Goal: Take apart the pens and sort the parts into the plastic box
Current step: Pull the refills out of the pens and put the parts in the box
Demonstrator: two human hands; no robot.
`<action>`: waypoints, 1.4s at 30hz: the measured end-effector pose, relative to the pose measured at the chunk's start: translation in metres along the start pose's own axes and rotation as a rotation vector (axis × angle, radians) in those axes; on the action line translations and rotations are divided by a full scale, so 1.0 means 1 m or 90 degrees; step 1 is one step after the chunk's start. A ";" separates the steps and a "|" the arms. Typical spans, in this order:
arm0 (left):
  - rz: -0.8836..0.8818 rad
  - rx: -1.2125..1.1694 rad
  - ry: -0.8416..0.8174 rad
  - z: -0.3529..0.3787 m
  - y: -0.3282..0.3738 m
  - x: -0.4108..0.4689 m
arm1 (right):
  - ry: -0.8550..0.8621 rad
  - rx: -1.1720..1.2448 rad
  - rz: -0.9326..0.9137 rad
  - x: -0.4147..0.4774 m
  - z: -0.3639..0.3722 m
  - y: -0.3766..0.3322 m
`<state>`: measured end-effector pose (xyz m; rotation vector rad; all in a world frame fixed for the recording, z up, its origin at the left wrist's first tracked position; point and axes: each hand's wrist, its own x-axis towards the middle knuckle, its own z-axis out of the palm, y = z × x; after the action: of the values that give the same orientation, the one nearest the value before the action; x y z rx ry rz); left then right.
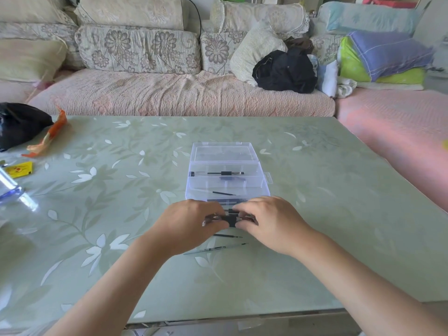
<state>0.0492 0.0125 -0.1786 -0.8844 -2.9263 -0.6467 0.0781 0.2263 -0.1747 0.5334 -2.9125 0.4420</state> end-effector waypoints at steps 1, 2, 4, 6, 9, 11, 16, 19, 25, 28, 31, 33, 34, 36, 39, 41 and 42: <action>0.003 0.002 0.000 0.000 0.000 0.000 | -0.009 -0.015 -0.016 -0.001 0.001 0.000; 0.008 0.006 0.001 0.000 0.001 -0.001 | -0.011 -0.030 -0.027 -0.001 0.001 -0.001; 0.008 0.012 0.008 -0.001 0.001 0.000 | -0.005 -0.045 -0.034 -0.002 0.000 -0.001; -0.002 0.022 0.011 -0.001 0.000 0.000 | 0.007 -0.041 -0.040 -0.002 -0.001 -0.001; -0.014 0.016 0.005 -0.001 -0.001 0.000 | 0.009 -0.034 -0.046 -0.001 -0.001 -0.001; -0.022 0.011 -0.001 -0.001 -0.001 0.000 | 0.022 -0.025 -0.039 -0.001 -0.001 -0.001; -0.029 -0.012 -0.028 0.002 0.001 0.001 | 0.094 -0.008 -0.006 0.001 -0.001 -0.004; -0.007 0.007 -0.016 0.002 0.002 0.001 | 0.120 -0.009 -0.002 0.001 0.001 -0.005; -0.021 0.008 -0.007 -0.001 0.000 0.000 | 0.069 0.044 -0.020 0.002 0.000 -0.005; -0.021 0.012 -0.011 0.000 -0.001 -0.001 | 0.075 0.072 -0.009 0.003 -0.002 -0.003; -0.018 0.025 -0.017 0.003 -0.001 0.000 | 0.077 0.074 0.017 0.002 -0.003 -0.003; -0.018 0.029 -0.023 0.003 0.000 0.000 | 0.070 0.066 0.025 0.002 -0.003 -0.004; -0.019 0.023 -0.028 0.003 0.001 0.000 | 0.067 0.065 0.026 0.002 -0.002 -0.004; -0.013 0.006 -0.034 0.003 0.002 0.000 | 0.063 0.066 0.026 0.002 -0.002 -0.004; 0.006 0.006 -0.021 0.003 0.002 -0.001 | 0.058 0.047 0.009 0.002 -0.002 -0.003; 0.014 0.008 -0.014 0.004 0.002 0.000 | 0.063 0.048 0.007 0.002 -0.003 -0.003; 0.010 0.002 -0.016 0.003 0.002 0.000 | 0.065 0.051 0.008 0.002 -0.004 -0.002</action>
<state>0.0506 0.0147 -0.1807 -0.9215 -2.9377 -0.6339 0.0772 0.2252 -0.1700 0.4884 -2.8117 0.5729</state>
